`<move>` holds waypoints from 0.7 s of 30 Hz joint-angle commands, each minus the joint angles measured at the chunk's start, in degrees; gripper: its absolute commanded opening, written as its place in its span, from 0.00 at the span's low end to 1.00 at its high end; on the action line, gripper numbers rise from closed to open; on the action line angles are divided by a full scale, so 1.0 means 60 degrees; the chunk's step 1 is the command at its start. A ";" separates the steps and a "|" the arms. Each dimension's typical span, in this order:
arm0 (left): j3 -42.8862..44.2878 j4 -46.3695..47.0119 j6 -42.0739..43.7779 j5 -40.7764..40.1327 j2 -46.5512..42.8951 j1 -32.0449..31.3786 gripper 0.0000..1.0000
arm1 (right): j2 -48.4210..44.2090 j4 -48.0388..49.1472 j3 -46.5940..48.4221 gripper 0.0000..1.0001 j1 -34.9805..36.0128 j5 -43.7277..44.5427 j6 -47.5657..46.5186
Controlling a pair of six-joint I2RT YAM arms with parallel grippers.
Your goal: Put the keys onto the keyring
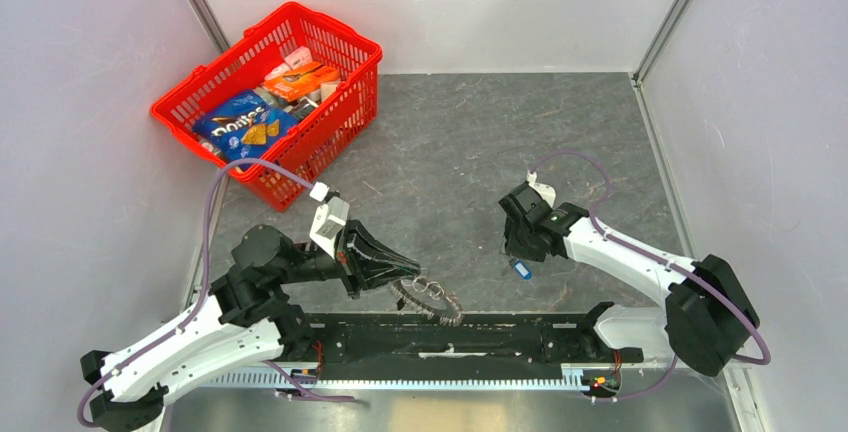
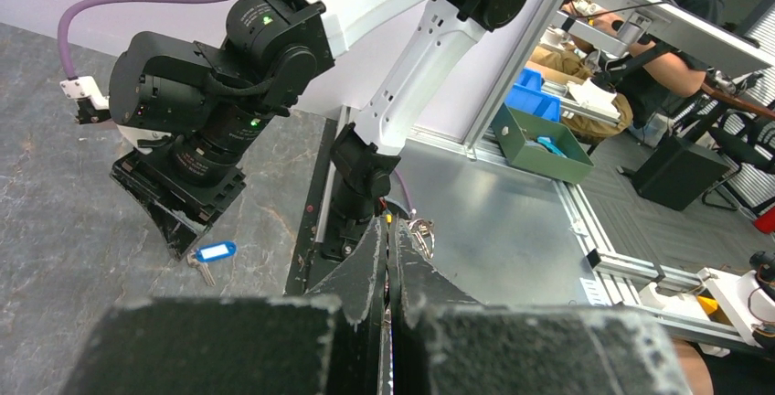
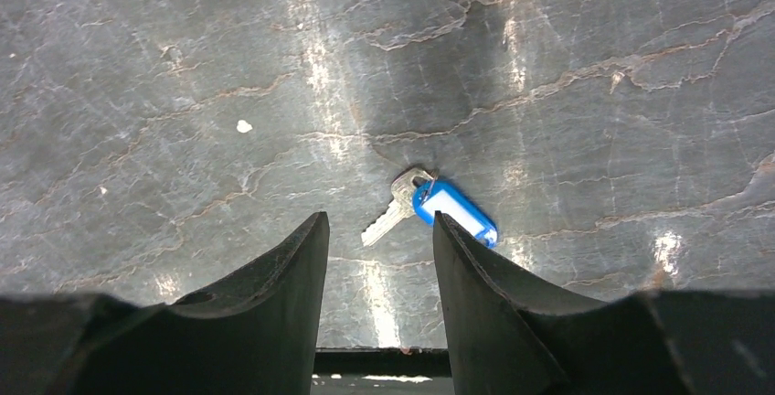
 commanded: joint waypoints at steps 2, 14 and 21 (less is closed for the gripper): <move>0.0071 0.0282 0.0376 -0.0134 -0.0050 0.0015 0.02 | 0.0022 0.0291 -0.0126 0.53 -0.0119 0.0473 0.0265; -0.0017 0.0261 0.0339 -0.0100 -0.0137 0.0021 0.02 | 0.0118 0.0496 -0.0484 0.48 -0.0343 0.0297 0.0313; -0.0006 0.0231 0.0391 -0.0132 -0.0165 0.0014 0.02 | 0.0151 0.0667 -0.0714 0.44 -0.0345 0.0046 0.0318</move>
